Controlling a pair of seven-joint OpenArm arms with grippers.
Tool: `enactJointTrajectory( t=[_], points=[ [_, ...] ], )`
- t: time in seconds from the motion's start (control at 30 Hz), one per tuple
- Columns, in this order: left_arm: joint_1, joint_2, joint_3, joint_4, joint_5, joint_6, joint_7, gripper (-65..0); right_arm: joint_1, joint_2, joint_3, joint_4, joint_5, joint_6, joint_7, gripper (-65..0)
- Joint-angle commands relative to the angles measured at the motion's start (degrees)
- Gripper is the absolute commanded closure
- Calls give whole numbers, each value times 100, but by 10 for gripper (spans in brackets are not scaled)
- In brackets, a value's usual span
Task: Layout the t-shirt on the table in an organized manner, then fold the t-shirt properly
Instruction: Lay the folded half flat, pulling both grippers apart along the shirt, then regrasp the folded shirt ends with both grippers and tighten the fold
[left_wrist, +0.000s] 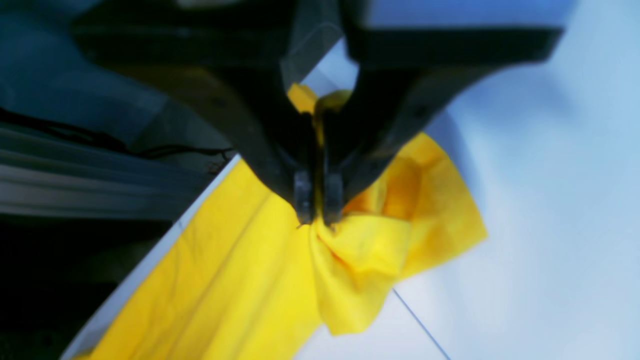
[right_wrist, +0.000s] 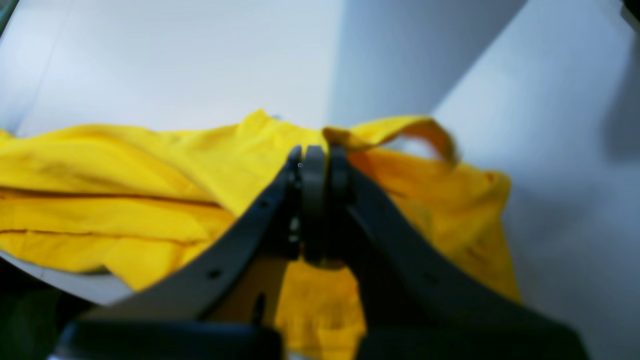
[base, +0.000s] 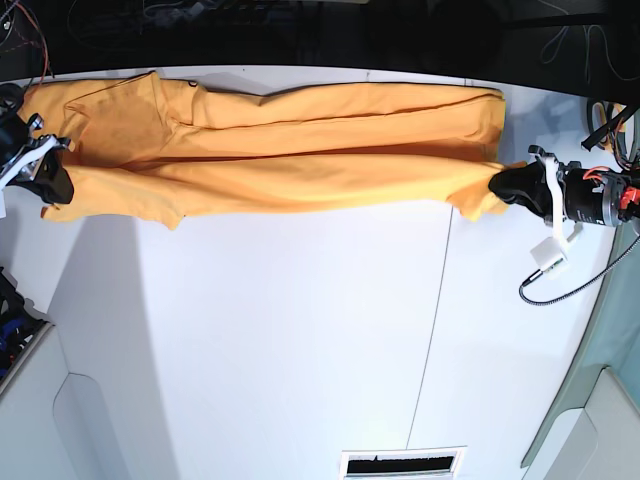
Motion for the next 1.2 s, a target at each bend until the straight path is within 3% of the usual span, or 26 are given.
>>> enactJointTrajectory(
  t=[0.0, 0.23, 0.4, 0.43, 0.5, 0.57, 0.67, 0.8, 0.93, 1.0, 1.17],
  points=[
    [-2, -133, -48, 74, -111, -49, 24, 0, -98, 35, 50, 107, 85, 24, 83, 0],
    [378, -127, -48, 74, -109, -49, 37, -2, -459, -479, 50, -2, -328, 20, 186, 0],
    [413, -83, -50, 72, -79, -49, 0, -214, -459, -752, 50, -254, -433, 17, 232, 0],
    [413, -76, -48, 72, -72, -49, -7, -247, -459, -791, 50, -297, -435, 17, 227, -34],
    [411, -48, -50, 72, -63, -49, -22, -274, -461, -844, 50, -341, -433, 11, 162, -187],
    [413, -48, -81, 72, -66, -49, -22, -274, -463, -846, 57, -328, -422, -55, -13, -244],
    [487, -15, -437, 72, -107, -49, -22, -275, -474, -850, 262, -249, -212, -87, -166, -242],
    [798, 177, -1537, 72, -214, -49, -48, -275, -520, -859, 942, 92, 350, -83, -273, -221],
    [1263, 612, -2616, 72, -367, -49, -52, -277, -503, -850, 1528, 566, 542, -68, -302, -78],
    [1434, 811, -2857, 72, -339, -49, -129, -313, -437, -848, 1569, 723, 555, -66, -278, 0],
    [1591, 1375, -2966, 31, 855, 37, -925, -376, -197, -850, 1196, 636, 376, 37, -201, 0]
  ],
)
